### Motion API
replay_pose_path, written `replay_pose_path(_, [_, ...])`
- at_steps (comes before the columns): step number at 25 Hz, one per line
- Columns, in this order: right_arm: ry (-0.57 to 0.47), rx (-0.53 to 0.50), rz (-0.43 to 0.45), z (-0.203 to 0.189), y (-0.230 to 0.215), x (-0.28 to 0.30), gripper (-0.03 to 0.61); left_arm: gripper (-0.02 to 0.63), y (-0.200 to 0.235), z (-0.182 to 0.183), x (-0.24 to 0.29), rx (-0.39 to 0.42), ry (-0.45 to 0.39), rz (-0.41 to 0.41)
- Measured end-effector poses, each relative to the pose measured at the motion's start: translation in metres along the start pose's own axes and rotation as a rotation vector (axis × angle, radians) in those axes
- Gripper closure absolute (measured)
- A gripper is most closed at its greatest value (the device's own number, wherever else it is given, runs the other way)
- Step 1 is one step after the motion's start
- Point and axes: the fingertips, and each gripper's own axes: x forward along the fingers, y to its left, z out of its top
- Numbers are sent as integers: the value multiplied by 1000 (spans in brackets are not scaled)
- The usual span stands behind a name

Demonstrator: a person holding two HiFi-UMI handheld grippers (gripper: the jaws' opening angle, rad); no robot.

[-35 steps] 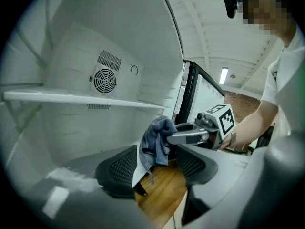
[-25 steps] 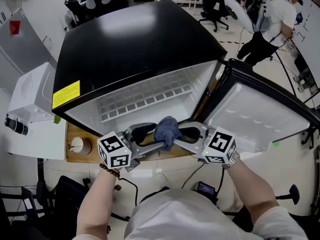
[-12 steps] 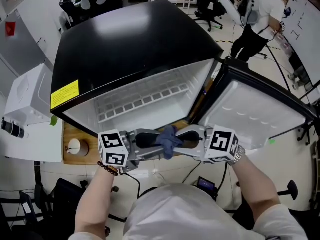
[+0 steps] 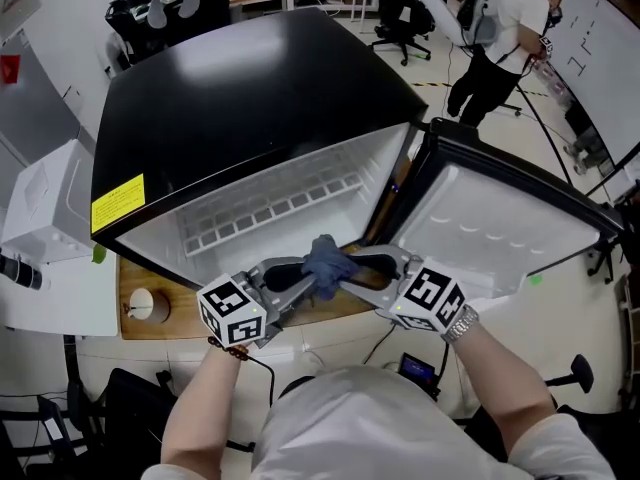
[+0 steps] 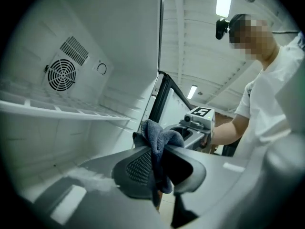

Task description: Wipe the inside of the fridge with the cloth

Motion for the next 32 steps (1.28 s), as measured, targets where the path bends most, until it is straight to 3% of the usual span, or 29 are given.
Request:
replay_pose_path(6, [-15,40,-217,-8,-32,-28,416,552,48,-4,14,70,-21,274])
replay_pose_path(11, [-83,39,-293,6,-36,-49,452,552,84,-6,26,93,-54,458])
replay_pose_path(16, [-108,11,-291,19,-31,-57,577,552,116,-6,45,86,-65,567])
replay_pose_path(22, [-83,3,-236,16,-20,-56,577,552,156,0,65,69,-80,680])
replay_pose_path(32, [-103,-48,-195,23,-15,-57,577,554,211,10,85,2,-148,785])
